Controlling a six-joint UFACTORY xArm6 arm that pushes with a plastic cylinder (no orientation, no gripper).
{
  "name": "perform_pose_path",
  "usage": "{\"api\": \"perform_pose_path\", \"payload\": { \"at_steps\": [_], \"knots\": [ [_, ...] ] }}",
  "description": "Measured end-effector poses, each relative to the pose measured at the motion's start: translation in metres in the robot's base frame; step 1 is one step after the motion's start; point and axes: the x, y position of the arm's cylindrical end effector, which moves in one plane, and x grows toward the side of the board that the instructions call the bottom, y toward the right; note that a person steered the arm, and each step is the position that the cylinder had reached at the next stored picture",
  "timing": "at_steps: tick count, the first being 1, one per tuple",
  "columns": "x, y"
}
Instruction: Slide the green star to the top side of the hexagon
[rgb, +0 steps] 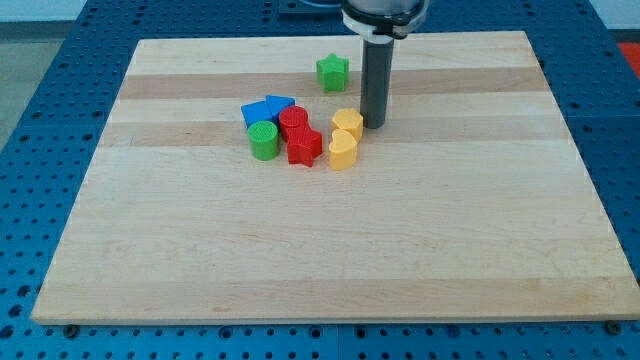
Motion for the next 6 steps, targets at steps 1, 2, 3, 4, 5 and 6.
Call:
{"api": "perform_pose_path", "payload": {
  "at_steps": [1, 2, 3, 4, 5, 6],
  "knots": [
    [-0.020, 0.029],
    [-0.072, 0.031],
    [-0.115, 0.018],
    [-0.135, -0.030],
    [-0.129, -0.066],
    [-0.087, -0.066]
  ]
}}
